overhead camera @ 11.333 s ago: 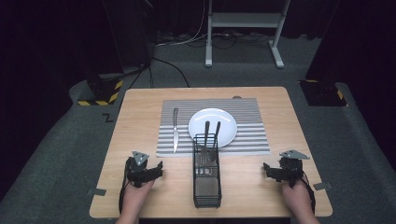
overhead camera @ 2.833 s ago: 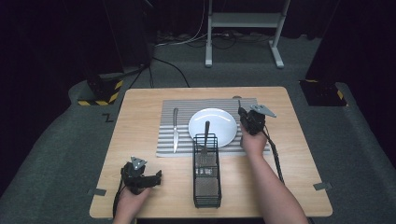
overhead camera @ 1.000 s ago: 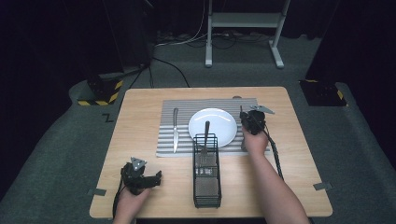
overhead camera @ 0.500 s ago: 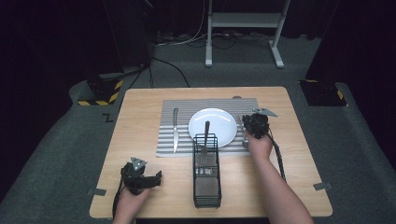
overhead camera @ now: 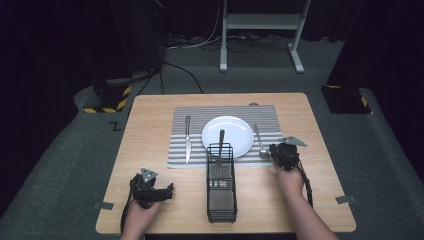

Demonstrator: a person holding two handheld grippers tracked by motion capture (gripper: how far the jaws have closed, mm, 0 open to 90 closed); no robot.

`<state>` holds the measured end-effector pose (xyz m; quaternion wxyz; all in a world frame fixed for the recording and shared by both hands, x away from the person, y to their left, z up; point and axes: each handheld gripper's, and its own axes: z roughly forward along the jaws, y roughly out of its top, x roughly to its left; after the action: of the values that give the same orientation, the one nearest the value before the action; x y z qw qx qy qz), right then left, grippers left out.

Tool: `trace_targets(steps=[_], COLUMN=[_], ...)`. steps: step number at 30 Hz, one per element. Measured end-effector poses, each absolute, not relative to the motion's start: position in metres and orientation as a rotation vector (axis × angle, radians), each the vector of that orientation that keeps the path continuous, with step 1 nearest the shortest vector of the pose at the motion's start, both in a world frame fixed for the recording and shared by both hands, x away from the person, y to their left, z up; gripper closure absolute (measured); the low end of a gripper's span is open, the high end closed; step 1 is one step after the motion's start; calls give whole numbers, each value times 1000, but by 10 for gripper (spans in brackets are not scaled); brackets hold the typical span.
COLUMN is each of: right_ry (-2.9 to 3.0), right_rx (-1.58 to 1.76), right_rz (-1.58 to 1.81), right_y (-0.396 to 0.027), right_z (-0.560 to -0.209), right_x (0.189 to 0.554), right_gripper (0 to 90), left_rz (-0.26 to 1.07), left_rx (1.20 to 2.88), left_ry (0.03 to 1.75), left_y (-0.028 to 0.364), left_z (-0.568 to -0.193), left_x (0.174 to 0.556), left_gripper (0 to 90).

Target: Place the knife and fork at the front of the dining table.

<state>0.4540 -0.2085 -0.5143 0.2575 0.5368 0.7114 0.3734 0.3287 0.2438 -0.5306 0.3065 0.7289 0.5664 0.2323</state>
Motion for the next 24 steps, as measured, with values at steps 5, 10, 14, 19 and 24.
trace_targets(steps=[5, 10, 14, 19, 24], right_ry=[1936, 1956, 1933, 1896, 1896], right_rx=[1456, 1433, 1434, 1460, 1530], right_rz=[946, 953, 979, 953, 902], right_y=[-204, -198, -202, -209, -209], right_z=[-522, -520, -518, -516, -519], right_x=[443, 439, 439, 462, 499], right_gripper=[823, 791, 765, 775, 806], left_rz=[612, 613, 613, 614, 616], left_rx=[1931, 1933, 1933, 1932, 1932], left_ry=[1494, 1492, 1492, 1493, 1495], left_y=[244, 244, 244, 244, 244], left_z=[-531, -531, -531, -531, -531], left_x=[329, 329, 329, 329, 329], left_gripper=[5, 5, 4, 6, 6])
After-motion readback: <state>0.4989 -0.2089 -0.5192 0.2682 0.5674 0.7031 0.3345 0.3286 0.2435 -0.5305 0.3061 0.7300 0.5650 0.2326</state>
